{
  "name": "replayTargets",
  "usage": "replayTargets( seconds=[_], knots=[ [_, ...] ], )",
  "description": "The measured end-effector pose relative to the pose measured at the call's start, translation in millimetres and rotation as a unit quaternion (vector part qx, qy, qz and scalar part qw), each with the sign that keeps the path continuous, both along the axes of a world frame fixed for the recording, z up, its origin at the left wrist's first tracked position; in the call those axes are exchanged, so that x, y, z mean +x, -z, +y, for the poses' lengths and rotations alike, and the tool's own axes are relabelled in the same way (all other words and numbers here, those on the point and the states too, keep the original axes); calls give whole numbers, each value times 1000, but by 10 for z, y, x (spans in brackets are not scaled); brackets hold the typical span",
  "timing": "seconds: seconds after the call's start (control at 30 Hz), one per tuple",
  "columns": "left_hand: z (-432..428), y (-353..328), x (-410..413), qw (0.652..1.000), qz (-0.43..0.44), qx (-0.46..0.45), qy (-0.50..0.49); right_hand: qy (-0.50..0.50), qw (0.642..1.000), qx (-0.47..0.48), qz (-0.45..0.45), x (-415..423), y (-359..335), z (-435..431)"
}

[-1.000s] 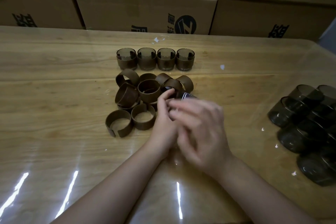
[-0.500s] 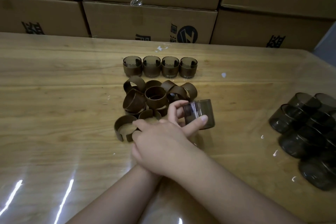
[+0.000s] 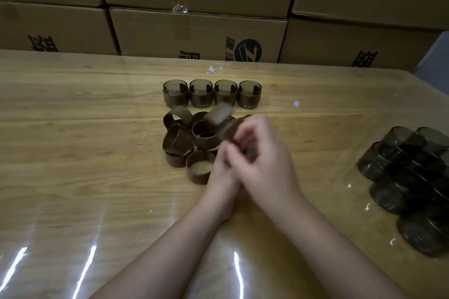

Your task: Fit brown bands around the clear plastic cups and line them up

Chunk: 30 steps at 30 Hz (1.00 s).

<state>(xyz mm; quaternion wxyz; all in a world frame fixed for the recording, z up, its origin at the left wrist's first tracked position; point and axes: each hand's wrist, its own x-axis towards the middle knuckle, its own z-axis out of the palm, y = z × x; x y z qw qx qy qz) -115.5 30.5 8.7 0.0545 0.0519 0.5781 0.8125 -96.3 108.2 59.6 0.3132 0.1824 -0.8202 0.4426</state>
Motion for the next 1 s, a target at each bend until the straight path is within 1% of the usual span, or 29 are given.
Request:
replayTargets(
  seconds=[0.07,0.13,0.2,0.23,0.27,0.33,0.4,0.47,0.6,0.67,0.77,0.83,0.93,1.0],
  knots=[
    [22,3,-11,1000,1,-2,10,33,991,-124,-36,-34,-5,184],
    [43,-4,-8,1000,-7,-3,11,29,969,-240,-56,-93,49,342],
    [51,16,-27,999,-25,7,22,38,939,-327,-97,-158,128,484],
    [40,29,-42,999,-33,11,32,44,928,-351,-120,-177,181,543],
    [31,25,-41,998,-39,14,43,53,923,-356,-138,-179,231,586],
    [22,48,-62,997,-37,34,54,46,928,-334,-159,-192,336,633],
    [19,80,-85,996,-38,62,54,13,932,-319,-172,-199,401,629],
    [19,88,-108,995,-44,69,51,-20,929,-321,-181,-207,416,589],
    [33,81,-110,997,-35,57,42,-48,937,-306,-160,-185,403,526],
    [43,92,-96,999,-20,29,38,-58,944,-293,-138,-151,384,514],
    [55,106,-78,999,-1,-24,44,-65,954,-259,-133,-78,353,493],
    [54,98,-60,999,-3,-27,44,-60,960,-240,-133,-45,344,476],
    [45,93,-53,999,0,-20,46,-46,961,-237,-133,-37,339,467],
    [39,94,-54,999,6,-10,52,-54,959,-240,-140,-36,333,456]
  ],
)
